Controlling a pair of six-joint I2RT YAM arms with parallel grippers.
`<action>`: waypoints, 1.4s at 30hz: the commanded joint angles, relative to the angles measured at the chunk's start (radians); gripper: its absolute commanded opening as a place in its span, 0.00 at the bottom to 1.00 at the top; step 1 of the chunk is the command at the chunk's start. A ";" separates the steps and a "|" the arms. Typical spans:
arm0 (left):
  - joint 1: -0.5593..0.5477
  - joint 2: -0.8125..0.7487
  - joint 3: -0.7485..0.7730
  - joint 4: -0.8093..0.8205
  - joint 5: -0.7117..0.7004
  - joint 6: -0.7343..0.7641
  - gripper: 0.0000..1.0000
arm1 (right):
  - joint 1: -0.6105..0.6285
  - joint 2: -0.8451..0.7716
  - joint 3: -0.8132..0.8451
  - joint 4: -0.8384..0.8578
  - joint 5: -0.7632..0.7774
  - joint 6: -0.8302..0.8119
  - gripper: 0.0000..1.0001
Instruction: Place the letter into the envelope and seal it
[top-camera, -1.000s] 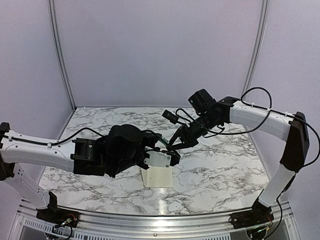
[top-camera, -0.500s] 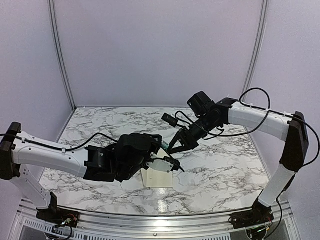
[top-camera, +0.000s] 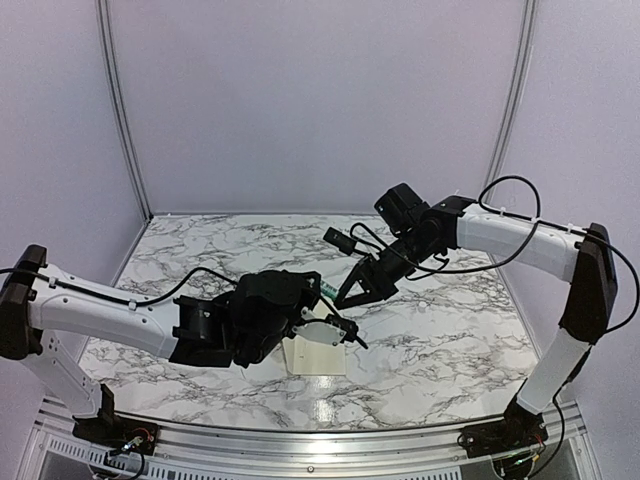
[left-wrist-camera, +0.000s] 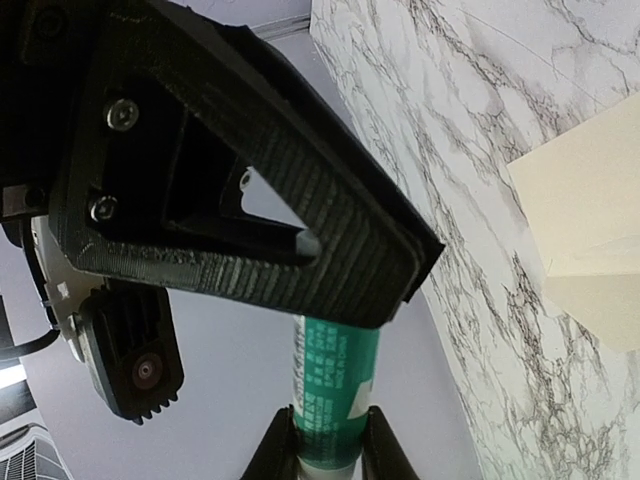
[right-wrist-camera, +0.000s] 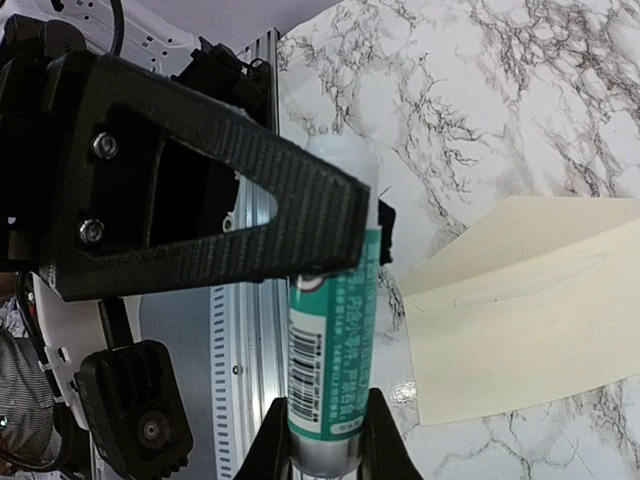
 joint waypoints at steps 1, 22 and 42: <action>-0.004 0.021 0.010 0.045 -0.013 -0.069 0.14 | 0.011 -0.014 0.012 -0.012 -0.007 -0.029 0.18; 0.143 -0.045 0.078 -0.224 0.819 -1.394 0.11 | -0.175 -0.250 0.067 -0.090 0.060 -0.451 0.54; 0.222 -0.088 -0.019 0.020 1.045 -1.679 0.12 | -0.020 -0.158 0.069 -0.069 0.009 -0.377 0.57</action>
